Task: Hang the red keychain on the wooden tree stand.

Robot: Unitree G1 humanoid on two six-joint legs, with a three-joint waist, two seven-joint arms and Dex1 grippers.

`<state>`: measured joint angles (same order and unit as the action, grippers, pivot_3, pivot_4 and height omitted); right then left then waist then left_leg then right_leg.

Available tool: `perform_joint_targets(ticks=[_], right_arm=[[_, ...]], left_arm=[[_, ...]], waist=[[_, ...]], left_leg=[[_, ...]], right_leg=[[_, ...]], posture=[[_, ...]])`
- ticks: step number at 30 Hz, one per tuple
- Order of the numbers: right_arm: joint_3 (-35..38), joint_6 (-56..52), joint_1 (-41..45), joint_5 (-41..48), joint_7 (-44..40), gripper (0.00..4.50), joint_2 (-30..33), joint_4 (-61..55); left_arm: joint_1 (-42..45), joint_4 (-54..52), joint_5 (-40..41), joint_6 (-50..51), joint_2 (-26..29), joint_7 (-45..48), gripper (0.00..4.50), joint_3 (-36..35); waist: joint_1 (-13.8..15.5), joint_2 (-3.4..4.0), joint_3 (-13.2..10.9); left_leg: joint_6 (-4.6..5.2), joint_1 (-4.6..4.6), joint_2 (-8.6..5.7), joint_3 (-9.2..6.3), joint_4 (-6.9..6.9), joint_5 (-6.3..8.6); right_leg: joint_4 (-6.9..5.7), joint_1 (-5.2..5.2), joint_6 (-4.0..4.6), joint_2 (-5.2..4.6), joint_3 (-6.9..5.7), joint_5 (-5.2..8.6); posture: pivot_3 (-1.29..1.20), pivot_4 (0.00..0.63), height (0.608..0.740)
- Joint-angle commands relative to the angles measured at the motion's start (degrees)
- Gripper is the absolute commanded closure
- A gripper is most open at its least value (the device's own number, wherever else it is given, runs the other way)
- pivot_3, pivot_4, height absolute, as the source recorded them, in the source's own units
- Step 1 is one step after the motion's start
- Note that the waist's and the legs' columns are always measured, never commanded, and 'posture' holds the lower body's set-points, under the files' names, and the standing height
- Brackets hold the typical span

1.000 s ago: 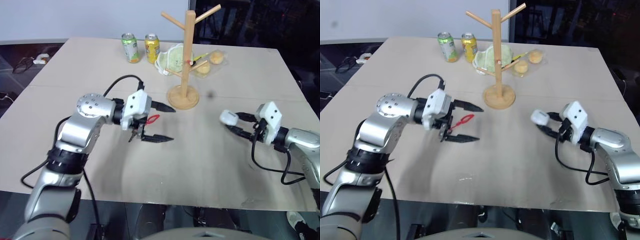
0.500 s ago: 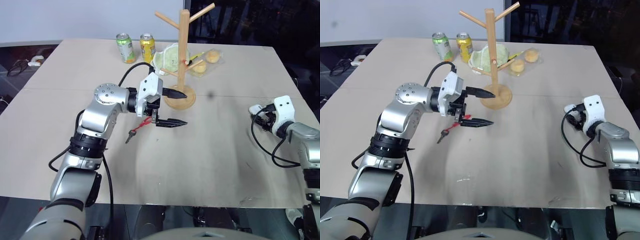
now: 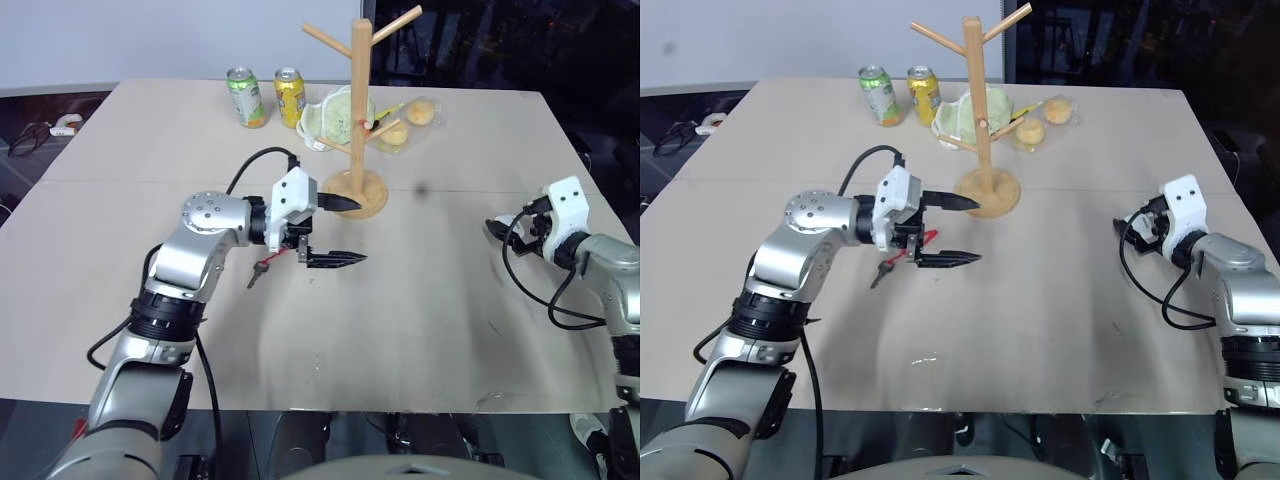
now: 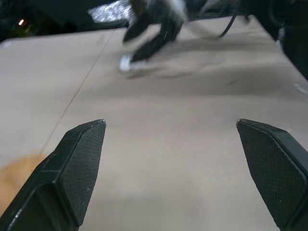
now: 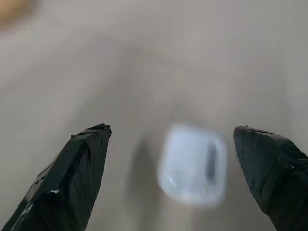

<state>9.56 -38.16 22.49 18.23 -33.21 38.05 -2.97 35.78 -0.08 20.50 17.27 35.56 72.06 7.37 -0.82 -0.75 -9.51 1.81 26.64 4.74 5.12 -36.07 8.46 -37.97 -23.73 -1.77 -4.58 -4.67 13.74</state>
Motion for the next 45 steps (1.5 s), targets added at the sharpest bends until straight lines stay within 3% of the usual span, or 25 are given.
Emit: perform_joint_targets(ticks=[1, 6, 14, 20, 29, 32, 37, 38, 39, 40, 45], right_arm=[[0.45, -2.97, -1.08, 5.66, -4.16, 0.09, 0.83, -10.65], [-3.49, -7.23, -3.08, 16.63, -10.83, 0.09, -0.77, -24.46], [-8.95, -5.69, -3.35, 17.9, -17.05, 0.09, 3.03, -28.18], [-11.54, -4.94, -1.1, 17.13, -17.83, 0.09, 3.39, -27.03], [-10.9, -5.13, -1.8, 16.38, -16.74, 0.09, 3.27, -26.98], [-10.27, -5.13, -2.6, 16.38, -15.91, 0.0, 3.26, -27.27], [-9.84, -4.99, -3.94, 16.74, -15.07, 0.0, 3.17, -27.93], [-9.74, -4.95, -4.25, 16.82, -14.99, 0.0, 3.2, -28.07], [-9.65, -4.9, -4.51, 16.88, -14.92, 0.0, 3.23, -28.17], [-9.49, -4.85, -4.83, 16.92, -14.9, 0.0, 3.29, -28.2], [-8.56, -4.16, -6.5, 16.27, -14.18, 0.0, 3.3, -28.18]], left_arm=[[-0.03, 0.61, -0.3, -0.68, 2.09, -3.38, 0.0, -4.65], [-5.57, 2.36, -5.87, -1.38, 3.52, -14.81, 0.0, -8.77], [-19.69, -2.5, -6.14, 2.87, 2.75, -25.64, 0.0, -14.66], [-21.27, 0.95, -5.32, 2.27, 0.08, -25.06, 0.0, -12.73], [-16.9, 12.68, -9.41, -2.63, 1.12, -22.41, 0.0, -8.81], [-15.54, 14.35, -9.03, -2.74, 1.09, -21.28, 0.84, -8.52], [-14.84, 15.24, -9.34, -2.99, 1.21, -19.57, 3.35, -7.56], [-14.8, 15.28, -9.38, -2.86, 1.22, -19.5, 3.61, -7.6], [-14.8, 15.29, -9.41, -2.78, 1.28, -19.43, 4.24, -7.68], [-14.84, 15.27, -9.42, -2.66, 1.39, -19.31, 4.48, -7.74], [-15.02, 13.24, -8.69, -1.92, 2.39, -19.08, 4.48, -9.1]], waist=[[0.14, 0.0, 0.0], [0.05, 0.0, 0.0], [0.49, 0.0, 0.0], [0.6, -0.01, 0.0], [0.97, -0.02, 0.01], [1.12, -0.02, 0.01], [1.14, -0.01, 0.01], [1.2, -0.02, 0.01], [1.26, -0.02, 0.01], [1.32, -0.02, 0.01], [1.32, -0.02, 0.02]], left_leg=[[0.0, 0.0, 0.01, -0.02, 0.0, 0.0], [0.0, 0.0, 0.01, -0.09, 0.01, 0.01], [-0.24, 0.0, -0.02, -0.22, 0.01, 0.17], [-0.25, -0.01, -0.05, -0.23, 0.01, 0.18], [-0.24, 0.0, -0.08, -0.17, 0.02, 0.18], [-0.25, 0.0, -0.08, -0.15, 0.02, 0.19], [-0.24, 0.0, -0.08, -0.17, 0.02, 0.19], [-0.23, 0.0, -0.08, -0.17, 0.02, 0.2], [-0.23, 0.0, -0.08, -0.18, 0.02, 0.2], [-0.22, 0.0, -0.08, -0.17, 0.02, 0.2], [-0.2, 0.0, -0.08, -0.15, 0.02, 0.22]], right_leg=[[0.01, 0.0, 0.0, 0.01, -0.02, 0.0], [0.05, 0.0, 0.01, -0.04, 0.01, 0.01], [0.09, -0.02, 0.22, -0.22, -0.04, 0.12], [0.09, -0.04, 0.22, -0.28, -0.1, 0.13], [0.09, -0.03, 0.23, -0.3, -0.12, 0.12], [0.09, -0.03, 0.25, -0.31, -0.13, 0.11], [0.09, -0.03, 0.23, -0.33, -0.12, 0.12], [0.09, -0.03, 0.23, -0.33, -0.11, 0.12], [0.09, -0.03, 0.23, -0.33, -0.12, 0.12], [0.09, -0.03, 0.23, -0.33, -0.12, 0.12], [0.1, -0.03, 0.23, -0.33, -0.1, 0.12]], posture=[[0.0, 0.15, 0.74], [0.0, 0.15, 0.74], [0.0, 0.15, 0.74], [0.0, 0.15, 0.74], [0.0, 0.15, 0.74], [0.0, 0.15, 0.74], [0.0, 0.15, 0.74], [0.0, 0.15, 0.74], [0.0, 0.15, 0.74], [0.0, 0.15, 0.74], [0.0, 0.15, 0.74]])
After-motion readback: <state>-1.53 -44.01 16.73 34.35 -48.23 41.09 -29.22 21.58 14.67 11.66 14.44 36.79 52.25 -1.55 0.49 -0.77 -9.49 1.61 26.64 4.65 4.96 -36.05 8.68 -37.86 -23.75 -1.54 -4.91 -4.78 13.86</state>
